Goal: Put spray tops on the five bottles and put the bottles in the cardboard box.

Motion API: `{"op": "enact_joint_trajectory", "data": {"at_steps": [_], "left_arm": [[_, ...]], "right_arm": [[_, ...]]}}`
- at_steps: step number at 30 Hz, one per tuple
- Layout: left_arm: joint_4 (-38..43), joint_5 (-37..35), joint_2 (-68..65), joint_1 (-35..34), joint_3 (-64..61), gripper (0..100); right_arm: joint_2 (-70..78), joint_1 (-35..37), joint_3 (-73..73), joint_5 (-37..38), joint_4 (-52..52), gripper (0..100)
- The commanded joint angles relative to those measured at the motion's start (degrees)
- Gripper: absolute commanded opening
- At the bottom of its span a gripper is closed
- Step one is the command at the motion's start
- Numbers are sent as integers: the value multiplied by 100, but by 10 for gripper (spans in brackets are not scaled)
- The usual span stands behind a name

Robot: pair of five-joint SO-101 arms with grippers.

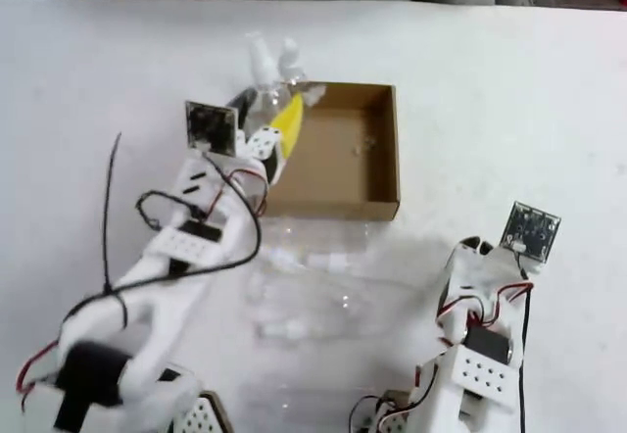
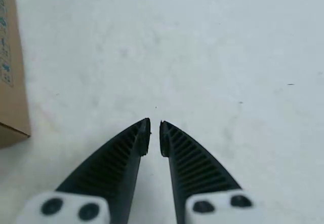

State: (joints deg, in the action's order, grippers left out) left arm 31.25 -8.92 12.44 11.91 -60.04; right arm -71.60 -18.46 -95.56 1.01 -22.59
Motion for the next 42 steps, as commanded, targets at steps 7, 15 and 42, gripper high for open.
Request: {"op": "enact_joint_trajectory", "data": {"at_steps": [7,15,42], "left_arm": [[1284,-35,-1367,-57,747,20],[2312,-70,-2088,-57,747,20],[2444,-79,-980,119,-70,20]], "right_arm": [[-48,66,-105,62,286,15],[-48,75,-132,62,356,15],[-48,75,-141,62,391,15]]}}
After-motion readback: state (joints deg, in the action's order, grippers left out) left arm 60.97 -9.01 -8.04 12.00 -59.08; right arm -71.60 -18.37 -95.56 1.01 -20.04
